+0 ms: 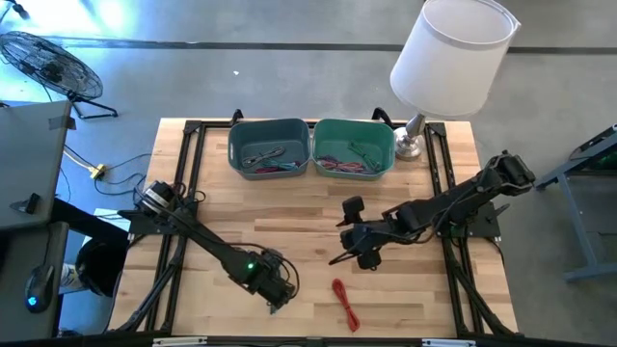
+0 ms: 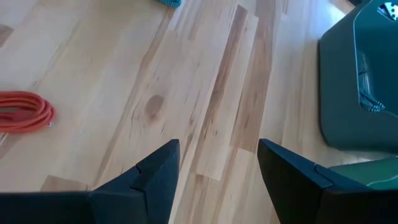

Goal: Pick & Place USB Port
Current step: Put the blue patterned USB cable into the blue bin

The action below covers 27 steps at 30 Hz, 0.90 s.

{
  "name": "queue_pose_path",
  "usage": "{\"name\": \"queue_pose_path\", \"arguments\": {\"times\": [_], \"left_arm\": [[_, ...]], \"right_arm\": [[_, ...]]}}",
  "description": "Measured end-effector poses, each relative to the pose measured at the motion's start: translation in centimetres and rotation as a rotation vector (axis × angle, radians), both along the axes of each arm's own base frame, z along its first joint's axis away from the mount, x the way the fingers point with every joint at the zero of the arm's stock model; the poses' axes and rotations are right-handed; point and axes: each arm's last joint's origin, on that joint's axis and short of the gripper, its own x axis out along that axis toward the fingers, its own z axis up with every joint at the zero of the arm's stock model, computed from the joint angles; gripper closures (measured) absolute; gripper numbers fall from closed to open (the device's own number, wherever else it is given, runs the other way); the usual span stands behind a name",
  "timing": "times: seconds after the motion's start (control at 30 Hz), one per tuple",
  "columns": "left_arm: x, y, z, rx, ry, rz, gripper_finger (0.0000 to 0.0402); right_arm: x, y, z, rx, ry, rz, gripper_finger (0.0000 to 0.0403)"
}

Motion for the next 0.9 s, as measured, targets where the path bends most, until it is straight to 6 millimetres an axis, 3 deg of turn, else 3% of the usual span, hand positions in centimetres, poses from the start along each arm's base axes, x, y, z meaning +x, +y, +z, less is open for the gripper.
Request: {"name": "queue_pose_path", "arguments": {"times": [0.17,0.43,0.7,0.8,0.9], "left_arm": [[0.4,0.1,-0.5,-0.013,0.01,-0.027,0.0234],[1.0,-0.5,-3.0,-0.043,0.069,-0.064,0.0234],[1.0,-0.5,-4.3,0.087,0.069,-0.225,0.0235],[0.9,-0.3,-4.4,0.125,0.076,-0.292,0.0257],[0.8,-0.1,-4.4,0.184,0.078,-0.397,0.0317]], "right_arm": [[0.1,0.0,0.0,0.002,-0.007,0.001,0.0195],[0.0,0.0,0.0,0.003,-0.005,0.0,0.0196],[-0.1,0.0,-0.1,0.014,0.012,-0.015,0.0197],[-0.2,-0.1,-0.1,0.011,0.02,-0.016,0.0197],[-0.2,-0.1,-0.1,0.014,0.021,-0.019,0.0199]]}}
